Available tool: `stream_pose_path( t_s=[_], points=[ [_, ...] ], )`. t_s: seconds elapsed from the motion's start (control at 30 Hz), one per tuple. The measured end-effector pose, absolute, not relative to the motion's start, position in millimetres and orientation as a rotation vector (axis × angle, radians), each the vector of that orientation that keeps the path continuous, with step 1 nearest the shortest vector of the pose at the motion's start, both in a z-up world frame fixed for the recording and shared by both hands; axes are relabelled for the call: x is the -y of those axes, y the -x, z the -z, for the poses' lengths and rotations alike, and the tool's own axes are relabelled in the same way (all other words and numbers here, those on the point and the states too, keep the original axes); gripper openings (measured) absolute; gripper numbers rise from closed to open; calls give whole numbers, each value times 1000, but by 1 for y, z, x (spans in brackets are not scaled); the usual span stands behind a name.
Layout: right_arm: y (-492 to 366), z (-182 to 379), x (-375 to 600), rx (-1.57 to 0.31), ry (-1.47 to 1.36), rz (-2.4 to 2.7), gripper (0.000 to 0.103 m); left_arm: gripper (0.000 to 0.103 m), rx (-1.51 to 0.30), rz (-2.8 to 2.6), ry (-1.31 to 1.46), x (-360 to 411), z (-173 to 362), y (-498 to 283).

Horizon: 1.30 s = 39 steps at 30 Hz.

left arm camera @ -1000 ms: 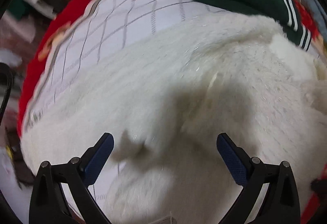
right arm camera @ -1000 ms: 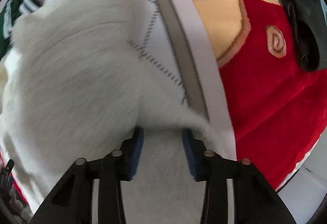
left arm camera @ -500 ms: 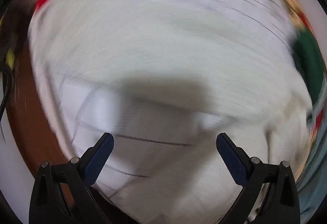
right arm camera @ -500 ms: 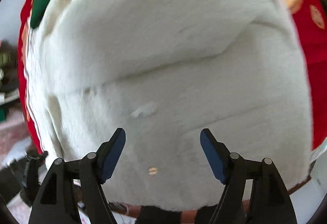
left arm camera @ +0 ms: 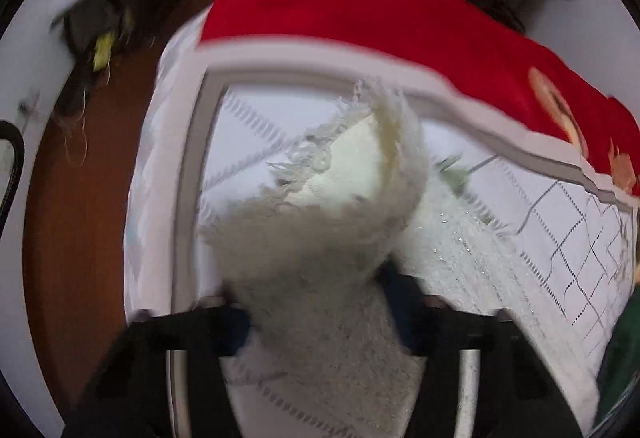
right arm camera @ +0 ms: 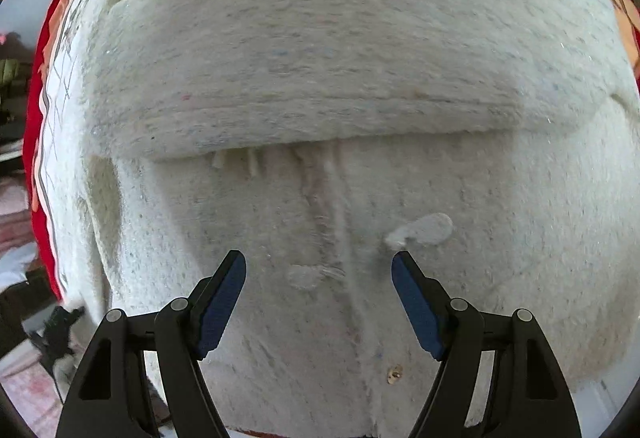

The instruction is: Fold large clothes

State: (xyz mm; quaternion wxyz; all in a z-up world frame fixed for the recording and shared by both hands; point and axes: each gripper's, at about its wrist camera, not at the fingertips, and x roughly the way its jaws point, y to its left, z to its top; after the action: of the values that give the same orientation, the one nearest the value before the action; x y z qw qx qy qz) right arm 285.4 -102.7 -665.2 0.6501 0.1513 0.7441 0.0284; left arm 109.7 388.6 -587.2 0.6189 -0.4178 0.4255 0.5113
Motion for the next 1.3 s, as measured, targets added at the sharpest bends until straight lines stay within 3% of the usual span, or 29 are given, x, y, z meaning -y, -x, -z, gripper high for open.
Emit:
stream_pose_path(
  t_s=[0.03,0.23,0.27,0.33,0.47,0.63,0.87,1.07,1.13,1.2,1.27,1.3],
  points=[
    [-289,665,92,-1686,-324,-63,77,16,-989,-1143,919,-390,584,-121],
    [-300,651,55,-1604,-226,-29,78,13,-948,-997,517,-358,502,-179],
    [-301,646,58,-1583,-235,-27,79,12,-932,-964,449,-336,486,-189],
    [-302,643,61,-1556,-274,-38,96,12,-885,-848,320,-297,451,-213],
    [-313,640,87,-1506,-308,-15,97,12,-857,-610,101,-219,416,-259],
    [-322,622,125,-1404,-202,165,97,12,-878,-264,-68,-71,403,-309],
    [-294,613,251,-1385,-303,339,97,12,-975,182,-140,142,401,-334],
    [-274,629,341,-1441,-357,442,97,14,-1106,343,-191,251,437,-328],
    [-263,638,371,-1451,-382,467,97,20,-1143,342,-211,263,453,-327],
    [-255,640,389,-1463,-423,471,97,34,-1175,358,-179,262,462,-328],
    [-250,639,398,-1463,-457,454,96,87,-1197,398,-134,254,466,-330],
    [-247,637,401,-1458,-466,438,96,91,-1198,402,-119,251,467,-334]
  ],
)
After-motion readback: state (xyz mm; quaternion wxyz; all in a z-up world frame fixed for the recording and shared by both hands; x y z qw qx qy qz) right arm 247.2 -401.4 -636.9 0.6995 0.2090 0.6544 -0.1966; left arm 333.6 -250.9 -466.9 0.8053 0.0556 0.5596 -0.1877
